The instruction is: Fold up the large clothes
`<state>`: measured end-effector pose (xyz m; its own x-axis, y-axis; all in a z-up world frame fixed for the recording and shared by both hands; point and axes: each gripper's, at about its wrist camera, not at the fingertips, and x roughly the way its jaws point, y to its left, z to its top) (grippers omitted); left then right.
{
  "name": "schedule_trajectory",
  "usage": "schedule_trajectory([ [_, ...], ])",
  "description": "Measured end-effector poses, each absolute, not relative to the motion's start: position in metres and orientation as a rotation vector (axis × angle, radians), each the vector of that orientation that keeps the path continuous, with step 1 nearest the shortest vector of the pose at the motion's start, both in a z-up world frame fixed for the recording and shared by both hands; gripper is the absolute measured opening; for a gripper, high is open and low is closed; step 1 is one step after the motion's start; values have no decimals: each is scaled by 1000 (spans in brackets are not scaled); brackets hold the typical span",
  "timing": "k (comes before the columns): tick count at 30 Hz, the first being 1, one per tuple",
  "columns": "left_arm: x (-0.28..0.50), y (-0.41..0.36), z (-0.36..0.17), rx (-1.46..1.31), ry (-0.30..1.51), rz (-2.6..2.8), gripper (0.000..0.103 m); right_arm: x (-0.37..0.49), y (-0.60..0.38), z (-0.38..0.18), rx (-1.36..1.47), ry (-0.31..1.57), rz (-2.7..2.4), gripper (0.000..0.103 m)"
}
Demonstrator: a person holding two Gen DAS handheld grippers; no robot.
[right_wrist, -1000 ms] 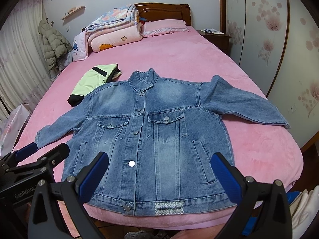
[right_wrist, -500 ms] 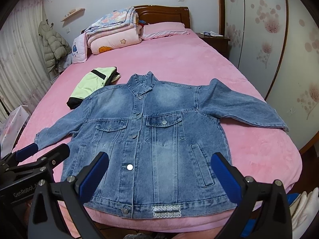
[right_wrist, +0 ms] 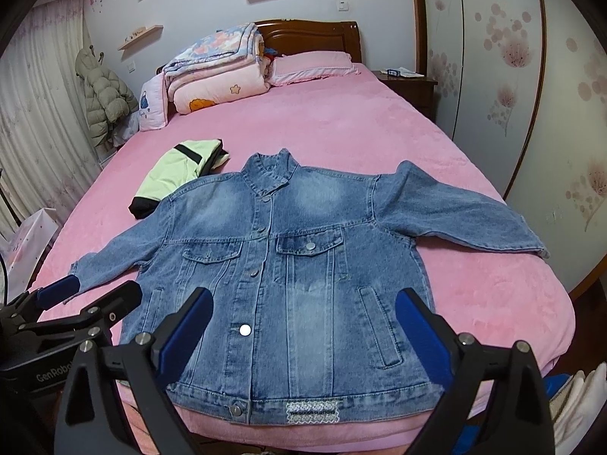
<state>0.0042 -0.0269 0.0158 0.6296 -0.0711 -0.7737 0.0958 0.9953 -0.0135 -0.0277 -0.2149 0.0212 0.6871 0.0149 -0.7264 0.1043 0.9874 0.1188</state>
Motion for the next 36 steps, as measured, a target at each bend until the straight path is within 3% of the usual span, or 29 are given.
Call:
schedule_trajectory([
  [20,46,-79,73,58,738,-144,102,-11,-273,82,184,640,-89,97],
  [36,120,-185,74,75,658,-238,102,21,-411,91,294,590,-356,96],
])
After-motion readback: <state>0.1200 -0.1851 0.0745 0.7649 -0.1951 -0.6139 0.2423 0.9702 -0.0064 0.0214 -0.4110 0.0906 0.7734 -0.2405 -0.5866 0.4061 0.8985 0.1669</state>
